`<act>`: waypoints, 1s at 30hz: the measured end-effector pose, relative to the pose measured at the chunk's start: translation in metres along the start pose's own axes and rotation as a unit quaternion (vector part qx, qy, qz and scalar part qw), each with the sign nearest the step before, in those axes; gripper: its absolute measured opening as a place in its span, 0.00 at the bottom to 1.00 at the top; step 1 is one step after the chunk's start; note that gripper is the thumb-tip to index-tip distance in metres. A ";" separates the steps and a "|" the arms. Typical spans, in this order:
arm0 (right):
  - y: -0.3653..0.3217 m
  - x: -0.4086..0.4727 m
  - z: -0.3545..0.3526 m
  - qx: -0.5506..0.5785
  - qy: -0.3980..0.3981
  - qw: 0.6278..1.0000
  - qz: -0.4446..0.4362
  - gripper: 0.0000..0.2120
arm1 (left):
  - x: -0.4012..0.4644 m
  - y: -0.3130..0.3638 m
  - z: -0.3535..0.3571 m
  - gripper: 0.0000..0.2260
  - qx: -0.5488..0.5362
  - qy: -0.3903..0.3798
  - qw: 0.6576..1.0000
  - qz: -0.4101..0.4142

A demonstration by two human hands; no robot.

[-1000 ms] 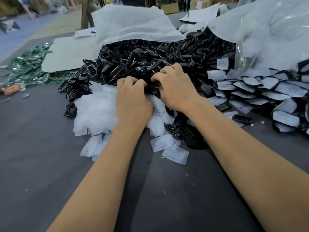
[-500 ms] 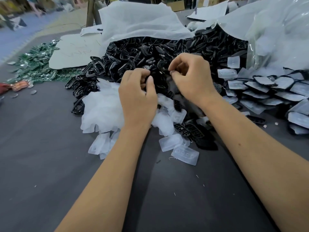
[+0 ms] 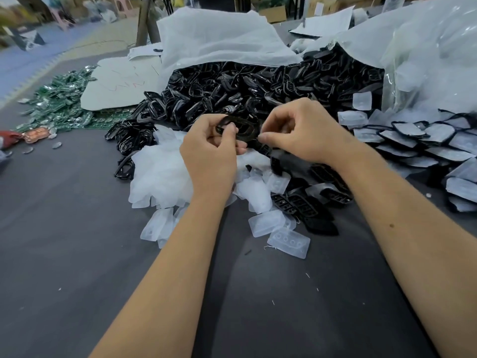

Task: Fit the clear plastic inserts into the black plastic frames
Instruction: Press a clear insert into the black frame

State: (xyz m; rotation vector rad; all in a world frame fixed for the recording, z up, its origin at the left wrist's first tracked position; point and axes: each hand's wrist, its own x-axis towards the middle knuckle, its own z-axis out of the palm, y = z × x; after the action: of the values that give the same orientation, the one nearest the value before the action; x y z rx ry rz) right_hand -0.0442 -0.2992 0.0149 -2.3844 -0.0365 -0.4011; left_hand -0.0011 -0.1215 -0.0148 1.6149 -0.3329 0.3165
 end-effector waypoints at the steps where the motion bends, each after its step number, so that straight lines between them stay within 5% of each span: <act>1: -0.002 0.001 -0.006 -0.052 -0.053 0.997 0.014 0.07 | 0.000 -0.001 0.001 0.02 0.003 0.002 1.000 -0.004; 5: -0.011 0.005 -0.018 -0.170 -0.221 0.956 0.089 0.15 | 0.003 -0.005 0.002 0.07 0.044 0.009 0.999 0.004; 12: -0.006 0.010 -0.011 -0.114 -0.207 0.967 0.090 0.11 | 0.001 -0.002 0.003 0.08 0.021 -0.027 0.999 -0.016; 15: 0.001 0.012 -0.008 -0.035 -0.154 0.985 0.074 0.07 | 0.000 -0.001 0.002 0.08 0.010 -0.023 1.000 -0.013; 18: 0.006 0.009 0.008 0.090 -0.019 0.993 0.068 0.05 | 0.000 0.001 0.001 0.07 0.009 -0.004 1.000 0.002; 21: 0.005 0.002 0.028 0.289 0.105 0.946 0.102 0.05 | 0.001 0.000 0.003 0.07 0.008 0.023 1.000 0.005; 30: 0.005 -0.003 0.039 0.394 0.171 0.895 0.121 0.06 | 0.004 -0.008 0.007 0.09 0.049 0.002 0.999 -0.020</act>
State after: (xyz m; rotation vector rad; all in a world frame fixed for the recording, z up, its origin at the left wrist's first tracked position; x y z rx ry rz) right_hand -0.0357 -0.2774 -0.0165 -1.4719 0.2184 -0.5518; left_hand 0.0054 -0.1285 -0.0211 1.7157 -0.2850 0.3082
